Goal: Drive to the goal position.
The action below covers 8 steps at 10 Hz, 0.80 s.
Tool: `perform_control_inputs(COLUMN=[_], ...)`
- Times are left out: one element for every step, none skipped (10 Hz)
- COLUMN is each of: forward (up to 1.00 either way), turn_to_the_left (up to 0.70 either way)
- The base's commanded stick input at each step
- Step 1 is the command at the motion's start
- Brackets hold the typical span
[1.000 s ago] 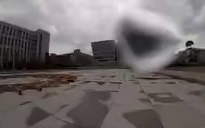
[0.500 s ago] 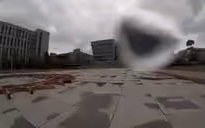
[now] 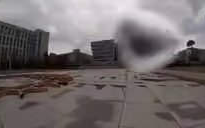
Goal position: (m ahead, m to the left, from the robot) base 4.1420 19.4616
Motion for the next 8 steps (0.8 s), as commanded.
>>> perform_control_inputs(forward=[0.70,0.70,0.70,0.70,0.70,0.70,0.70,0.70], turn_to_the_left=[0.00,0.00,0.00,0.00,0.00,0.00,0.00,0.00])
